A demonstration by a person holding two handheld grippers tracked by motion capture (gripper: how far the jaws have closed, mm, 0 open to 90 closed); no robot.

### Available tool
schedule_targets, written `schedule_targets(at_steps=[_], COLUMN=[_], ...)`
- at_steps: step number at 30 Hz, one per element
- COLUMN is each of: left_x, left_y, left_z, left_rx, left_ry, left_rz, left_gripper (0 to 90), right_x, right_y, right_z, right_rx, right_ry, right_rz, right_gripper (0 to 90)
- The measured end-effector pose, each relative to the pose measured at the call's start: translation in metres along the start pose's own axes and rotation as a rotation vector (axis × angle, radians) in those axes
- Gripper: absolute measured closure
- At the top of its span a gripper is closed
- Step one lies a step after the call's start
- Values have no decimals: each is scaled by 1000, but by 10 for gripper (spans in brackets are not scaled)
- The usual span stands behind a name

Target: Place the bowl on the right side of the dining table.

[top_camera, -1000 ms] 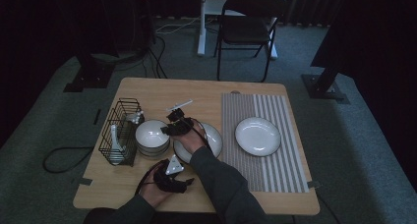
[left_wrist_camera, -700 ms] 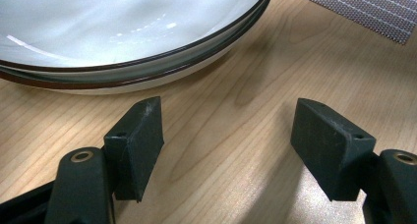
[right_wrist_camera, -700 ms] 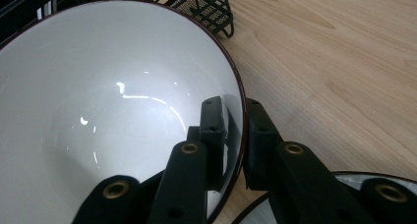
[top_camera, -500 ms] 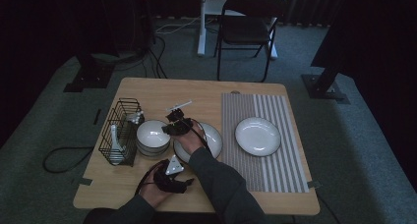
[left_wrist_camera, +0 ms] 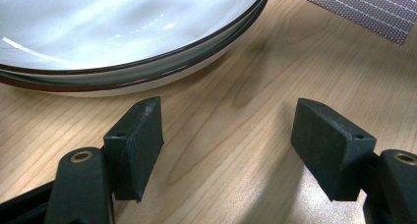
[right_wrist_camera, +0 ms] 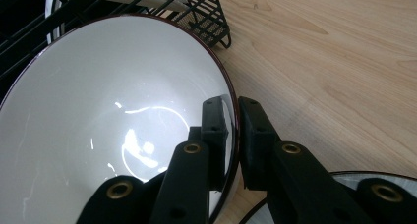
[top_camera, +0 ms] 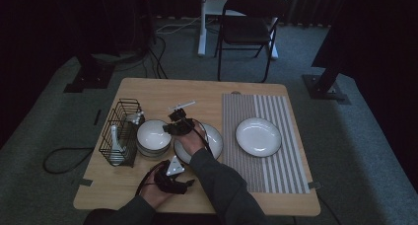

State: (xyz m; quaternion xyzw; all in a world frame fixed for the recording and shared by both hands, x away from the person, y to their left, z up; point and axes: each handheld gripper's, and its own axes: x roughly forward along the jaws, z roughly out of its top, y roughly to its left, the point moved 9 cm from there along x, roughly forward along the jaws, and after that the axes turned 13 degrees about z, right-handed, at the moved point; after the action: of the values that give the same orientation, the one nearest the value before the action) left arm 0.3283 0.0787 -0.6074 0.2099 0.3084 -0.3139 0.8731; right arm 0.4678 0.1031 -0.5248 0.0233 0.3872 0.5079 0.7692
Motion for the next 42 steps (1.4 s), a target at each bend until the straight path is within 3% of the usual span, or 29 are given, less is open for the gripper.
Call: schedule_targets(at_steps=[8,21,24,27,42], left_x=[0,0,0,0,0], left_y=[0,0,0,0,-1], left_z=[0,0,0,0,0], left_rx=[3,4,3,7,5], left_ry=[0,0,0,0,1], left_rz=[-1,-4,-3,-2,-4], left_gripper=[286,285,286,285,284], right_x=[-3,-23,-32,-39,-79], right_y=[0,-2,-7,-9,-27], right_z=[0,9,10,11,12], right_rx=[11,29,36,51,69], right_ry=[-18,-68,-86,-105,-156], right_rz=[7,11,-3,12,-41], right_gripper=[829,830,830,830,829])
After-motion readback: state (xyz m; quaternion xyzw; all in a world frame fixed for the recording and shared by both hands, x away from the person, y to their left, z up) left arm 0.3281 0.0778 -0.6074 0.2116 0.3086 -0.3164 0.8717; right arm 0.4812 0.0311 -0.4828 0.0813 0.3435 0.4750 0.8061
